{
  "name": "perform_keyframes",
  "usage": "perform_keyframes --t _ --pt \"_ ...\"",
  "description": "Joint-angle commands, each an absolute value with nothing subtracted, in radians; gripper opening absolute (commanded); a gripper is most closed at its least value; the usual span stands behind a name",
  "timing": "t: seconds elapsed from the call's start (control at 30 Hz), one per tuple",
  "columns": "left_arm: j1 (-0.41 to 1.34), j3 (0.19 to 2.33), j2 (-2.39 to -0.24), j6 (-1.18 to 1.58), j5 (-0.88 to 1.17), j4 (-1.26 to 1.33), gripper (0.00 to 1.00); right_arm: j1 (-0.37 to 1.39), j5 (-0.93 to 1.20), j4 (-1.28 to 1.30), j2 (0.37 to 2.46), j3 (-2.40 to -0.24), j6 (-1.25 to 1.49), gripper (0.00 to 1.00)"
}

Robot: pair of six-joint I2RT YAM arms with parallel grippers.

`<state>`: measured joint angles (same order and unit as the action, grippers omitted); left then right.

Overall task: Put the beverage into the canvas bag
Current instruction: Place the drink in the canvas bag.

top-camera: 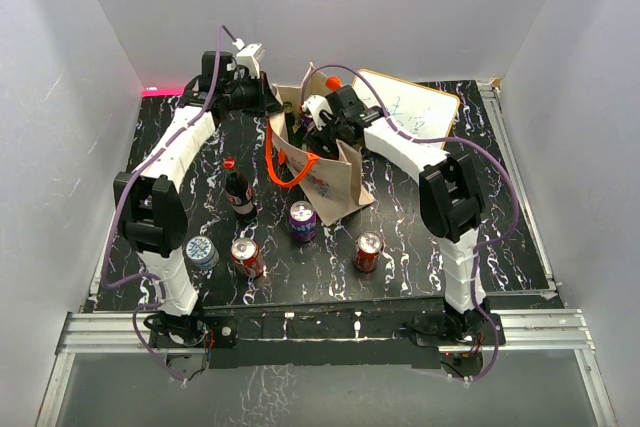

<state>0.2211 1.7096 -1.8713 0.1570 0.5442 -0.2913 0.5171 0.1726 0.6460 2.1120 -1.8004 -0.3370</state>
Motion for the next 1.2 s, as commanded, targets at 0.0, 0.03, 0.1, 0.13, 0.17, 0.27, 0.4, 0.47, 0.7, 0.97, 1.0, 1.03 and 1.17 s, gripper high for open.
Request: perform_keyframes --t 0.0,0.03,0.1,0.13,0.17,0.27,0.4,0.47,0.7,0.97,1.0,1.03,1.17 --pt "0.213 1.743 -1.885 0.143 0.604 -0.32 0.0 0.494 0.136 0.577 2.093 -1.752 -0.345 0.13" --pt "0.213 1.748 -1.888 0.143 0.606 -0.323 0.0 0.494 0.136 0.576 2.096 -1.75 -0.345 0.15" --pt "0.213 1.752 -1.892 0.144 0.61 -0.324 0.0 0.49 0.136 0.577 2.1 -1.75 -0.345 0.21" --pt "0.213 1.752 -1.892 0.144 0.612 -0.323 0.0 0.49 0.136 0.576 2.101 -1.751 -0.345 0.24" --pt "0.213 1.75 -1.893 0.147 0.613 -0.323 0.0 0.489 0.134 0.577 2.101 -1.753 -0.344 0.28" --pt "0.213 1.752 -1.894 0.146 0.617 -0.319 0.0 0.489 0.132 0.578 2.099 -1.76 -0.349 0.46" --pt "0.212 1.75 -1.892 0.146 0.617 -0.311 0.0 0.487 0.128 0.593 2.105 -1.803 -0.351 0.67" --pt "0.213 1.746 -1.89 0.147 0.62 -0.306 0.0 0.488 0.128 0.606 2.112 -1.838 -0.348 0.73" --pt "0.213 1.731 -1.884 0.15 0.626 -0.293 0.0 0.488 0.141 0.657 2.132 -1.964 -0.335 0.87" --pt "0.213 1.73 -1.884 0.157 0.629 -0.287 0.0 0.488 0.165 0.686 2.126 -2.047 -0.329 0.92" --pt "0.212 1.729 -1.883 0.157 0.629 -0.286 0.0 0.489 0.172 0.693 2.127 -2.061 -0.328 0.92" --pt "0.213 1.728 -1.883 0.159 0.63 -0.283 0.0 0.489 0.179 0.699 2.126 -2.075 -0.326 0.92" --pt "0.213 1.727 -1.883 0.173 0.62 -0.272 0.0 0.489 0.184 0.716 2.116 -2.135 -0.324 0.92"
